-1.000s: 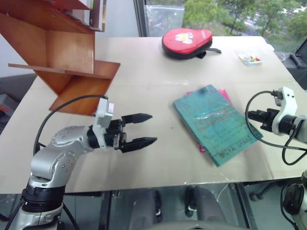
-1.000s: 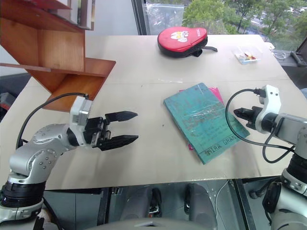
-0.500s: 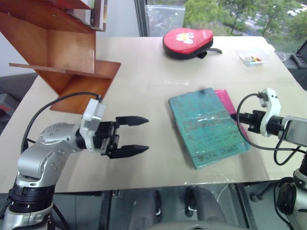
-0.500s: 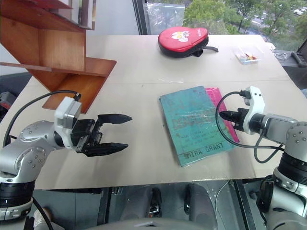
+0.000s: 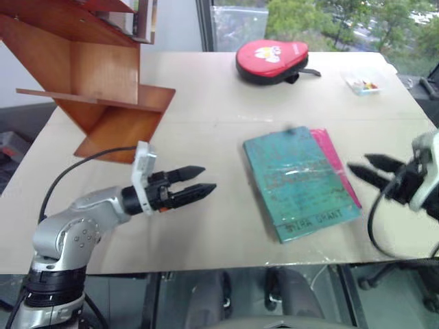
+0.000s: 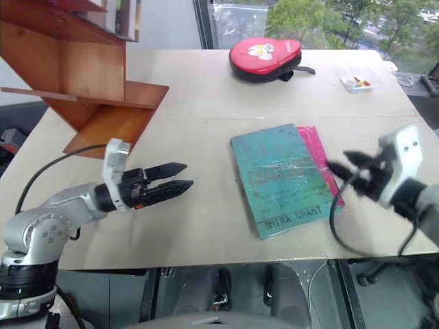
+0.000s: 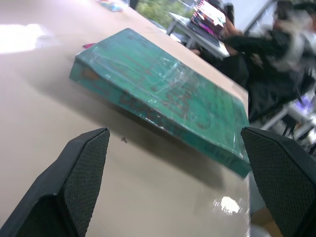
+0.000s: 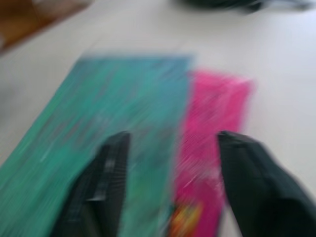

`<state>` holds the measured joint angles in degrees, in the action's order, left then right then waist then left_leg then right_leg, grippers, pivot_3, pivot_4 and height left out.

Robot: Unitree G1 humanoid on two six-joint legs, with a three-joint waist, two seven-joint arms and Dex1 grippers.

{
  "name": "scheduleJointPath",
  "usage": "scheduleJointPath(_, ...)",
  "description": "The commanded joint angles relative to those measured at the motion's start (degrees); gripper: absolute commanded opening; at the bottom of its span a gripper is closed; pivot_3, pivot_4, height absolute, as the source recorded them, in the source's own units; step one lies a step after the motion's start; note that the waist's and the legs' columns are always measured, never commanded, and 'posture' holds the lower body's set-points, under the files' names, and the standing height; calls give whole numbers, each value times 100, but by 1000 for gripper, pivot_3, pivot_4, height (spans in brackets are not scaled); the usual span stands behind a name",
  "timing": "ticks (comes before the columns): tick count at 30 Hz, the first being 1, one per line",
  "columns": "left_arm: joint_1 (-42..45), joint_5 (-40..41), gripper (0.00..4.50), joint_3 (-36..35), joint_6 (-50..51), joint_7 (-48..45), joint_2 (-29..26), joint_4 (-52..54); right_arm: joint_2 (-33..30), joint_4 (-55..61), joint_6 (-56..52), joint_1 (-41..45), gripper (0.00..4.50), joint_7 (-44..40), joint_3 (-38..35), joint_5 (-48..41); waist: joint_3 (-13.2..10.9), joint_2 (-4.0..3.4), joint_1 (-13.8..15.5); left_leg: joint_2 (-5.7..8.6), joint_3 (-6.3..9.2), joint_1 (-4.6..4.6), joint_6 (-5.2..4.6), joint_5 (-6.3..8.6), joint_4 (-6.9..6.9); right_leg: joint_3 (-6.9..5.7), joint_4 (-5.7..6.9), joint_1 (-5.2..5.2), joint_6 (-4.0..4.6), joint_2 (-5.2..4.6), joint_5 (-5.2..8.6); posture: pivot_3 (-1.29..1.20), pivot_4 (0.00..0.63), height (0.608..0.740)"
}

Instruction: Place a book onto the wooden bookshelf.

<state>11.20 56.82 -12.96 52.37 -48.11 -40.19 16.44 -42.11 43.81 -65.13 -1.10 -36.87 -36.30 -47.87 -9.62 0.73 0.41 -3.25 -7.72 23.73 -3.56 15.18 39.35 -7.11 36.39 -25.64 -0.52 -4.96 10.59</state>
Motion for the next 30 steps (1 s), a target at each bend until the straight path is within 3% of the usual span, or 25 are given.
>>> scheduleJointPath(1, 435, 609, 4500, -3, 916, 620, 207, -409, -139, 1117, 373, -959, 4406, -630, -1018, -838, 1, 2, 42, 0, 5, -2, 0, 0, 0, -2, 1, 2, 0, 0, 0, 0, 150, 740)
scheduleJointPath(6, 1176, 885, 4500, 251, 2057, 1241, 644, -1311, -295, 1619, 1711, -2784, 4466, -1454, -1881, -741, 11, 19, 57, 5, 9, -2, -8, 5, 10, -2, 2, 11, -1, -2, 0, 0, 150, 740)
scheduleJointPath(10, 1795, 916, 4500, 360, 2619, 1564, 1234, -2008, -400, 1619, 2903, -3667, 4466, -1477, -1903, -642, 23, 47, 37, 8, 16, -3, -23, 13, 14, 0, 4, 15, -1, 0, 0, 0, 150, 740)
scheduleJointPath(15, 2433, 633, 4500, 632, 2845, 1767, 1990, -2695, -582, 1619, 3982, -4086, 4466, -1015, -1556, -403, 25, 74, 68, 10, 17, -4, -2, 0, 17, 1, 12, 14, 0, 2, 0, 0, 150, 740)
scheduleJointPath(23, 2722, 39, 4500, 945, 2638, 1818, 2866, -3145, -1071, 1619, 4625, -4194, 4466, -306, -1061, -365, 23, 83, 58, 14, 17, -2, -3, 1, 19, 3, 10, 13, 0, -1, 0, 0, 150, 740)
scheduleJointPath(28, 2750, 1, 2964, 622, 2704, 1889, 3173, -3351, -1222, 1619, 4768, -4207, 4500, -52, -847, -282, 22, 83, 57, 11, 19, -1, -7, 3, 19, 2, 11, 12, 1, 2, 1, 0, 150, 740)
scheduleJointPath(29, 2735, 32, 2164, 523, 2722, 1916, 3186, -3330, -1236, 1619, 4764, -4188, 4500, -20, -812, -270, 22, 84, 58, 11, 19, 0, -19, 10, 20, 2, 10, 12, 0, 0, 0, 0, 150, 740)
scheduleJointPath(30, 2727, 46, 1755, 445, 2745, 1939, 3197, -3312, -1250, 1619, 4770, -4182, 4500, 10, -787, -261, 22, 84, 58, 12, 20, 0, -25, 13, 20, 2, 10, 12, 1, 0, 0, 0, 150, 740)
